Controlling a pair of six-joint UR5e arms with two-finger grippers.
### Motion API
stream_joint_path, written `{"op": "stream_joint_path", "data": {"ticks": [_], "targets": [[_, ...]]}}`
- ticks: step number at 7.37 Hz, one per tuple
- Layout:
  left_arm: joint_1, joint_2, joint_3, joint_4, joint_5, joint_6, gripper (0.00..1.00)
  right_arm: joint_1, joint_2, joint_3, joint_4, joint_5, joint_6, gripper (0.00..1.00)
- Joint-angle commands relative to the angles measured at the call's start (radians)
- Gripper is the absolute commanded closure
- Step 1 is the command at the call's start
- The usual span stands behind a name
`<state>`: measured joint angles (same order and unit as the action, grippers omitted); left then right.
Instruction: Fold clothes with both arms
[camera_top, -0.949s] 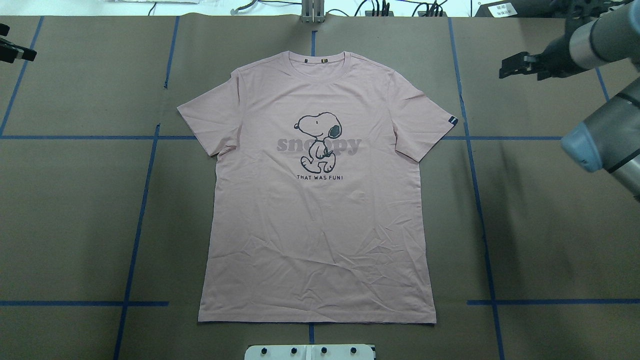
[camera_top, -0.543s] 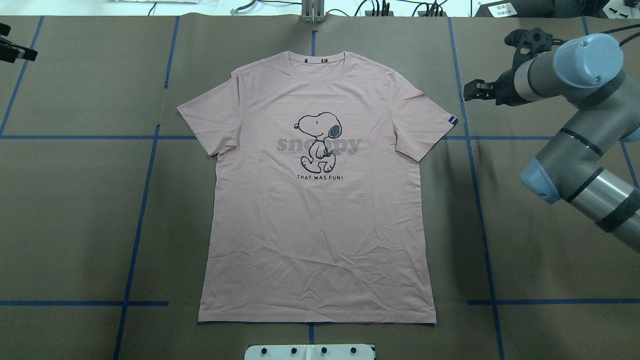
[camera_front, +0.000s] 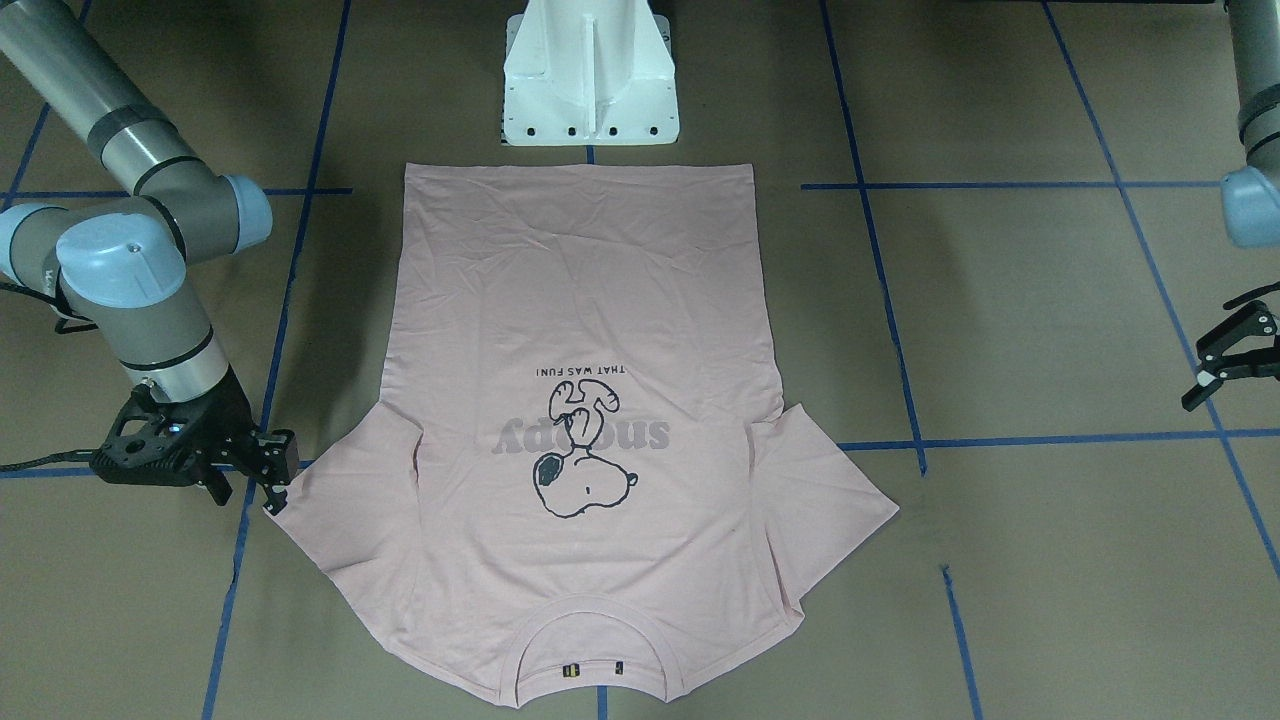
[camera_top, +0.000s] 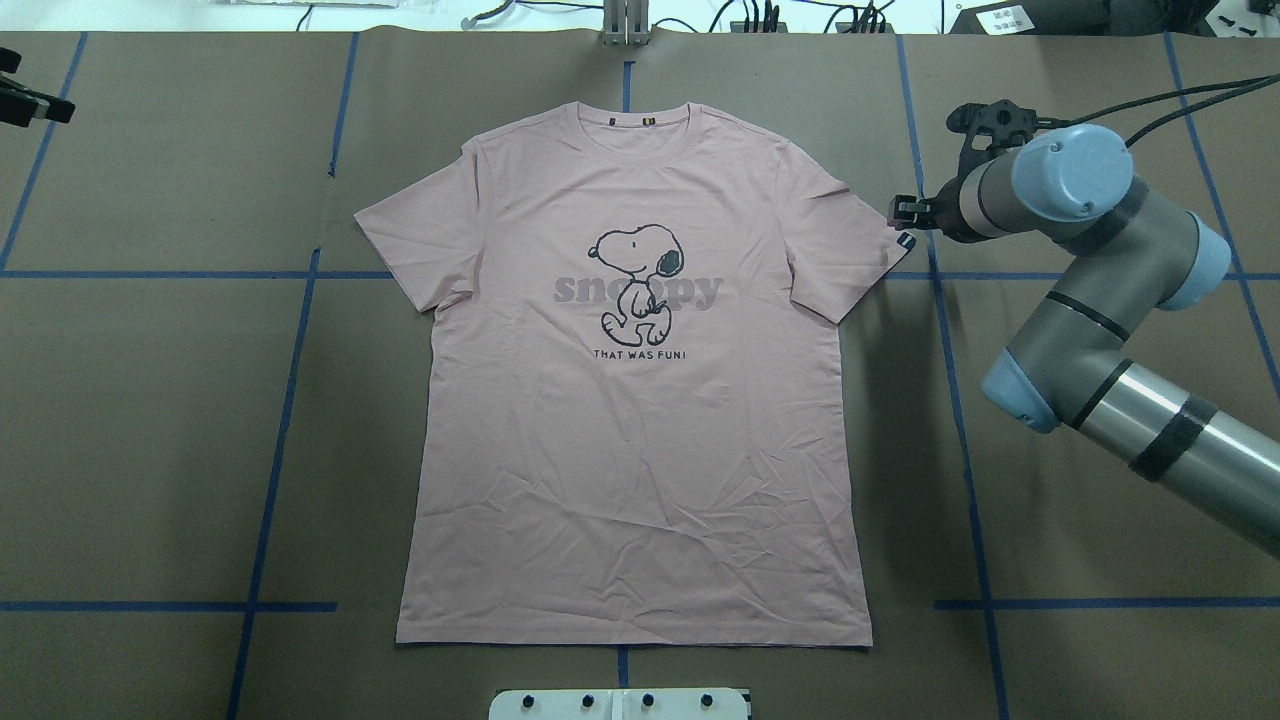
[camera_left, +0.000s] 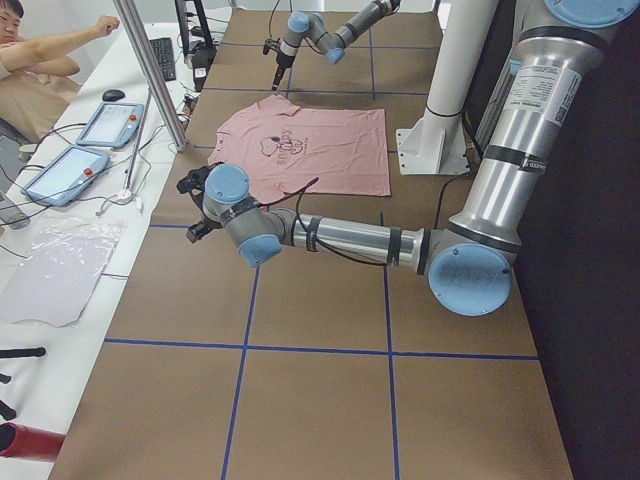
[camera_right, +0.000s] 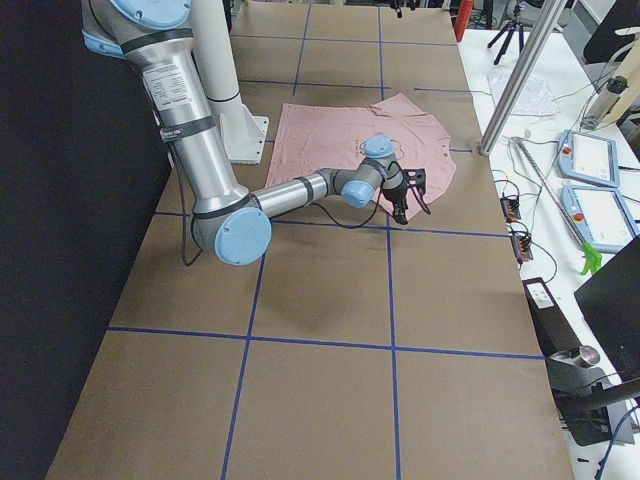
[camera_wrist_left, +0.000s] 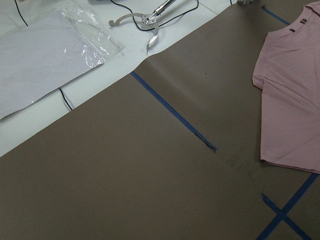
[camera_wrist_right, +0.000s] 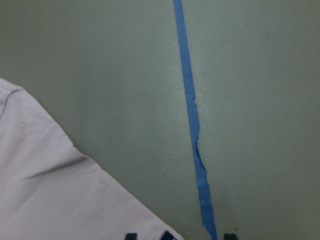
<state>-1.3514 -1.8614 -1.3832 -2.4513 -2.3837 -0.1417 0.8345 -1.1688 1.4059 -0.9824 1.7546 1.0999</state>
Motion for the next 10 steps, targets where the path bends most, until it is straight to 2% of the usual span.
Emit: {"op": "stream_joint_path", "data": {"ticks": [1, 2, 4, 5, 6, 7, 9, 10], "targets": [[0.000, 0.004, 0.000, 0.000, 0.000, 0.001, 0.00, -0.015, 0.021, -0.068, 0.045, -0.012, 0.000, 0.38], [0.000, 0.007, 0.000, -0.011, 0.000, 0.001, 0.00, -0.018, 0.021, -0.094, 0.086, -0.013, -0.002, 0.38], [0.000, 0.010, 0.001, -0.015, 0.000, 0.001, 0.00, -0.023, 0.020, -0.088, 0.094, -0.012, 0.005, 0.41], [0.000, 0.011, 0.000, -0.015, 0.000, 0.002, 0.00, -0.025, 0.020, -0.087, 0.094, -0.013, 0.006, 0.49], [0.000, 0.013, 0.000, -0.015, 0.000, 0.002, 0.00, -0.025, 0.020, -0.085, 0.094, -0.013, 0.018, 0.67], [0.000, 0.021, -0.002, -0.023, 0.000, 0.002, 0.00, -0.026, 0.021, -0.082, 0.094, -0.013, 0.050, 1.00], [0.000, 0.031, 0.000, -0.046, 0.000, 0.001, 0.00, -0.026, 0.027, -0.067, 0.088, -0.015, 0.051, 1.00], [0.000, 0.031, -0.002, -0.046, 0.000, 0.001, 0.00, -0.026, 0.027, -0.029, 0.070, -0.015, 0.052, 1.00]]}}
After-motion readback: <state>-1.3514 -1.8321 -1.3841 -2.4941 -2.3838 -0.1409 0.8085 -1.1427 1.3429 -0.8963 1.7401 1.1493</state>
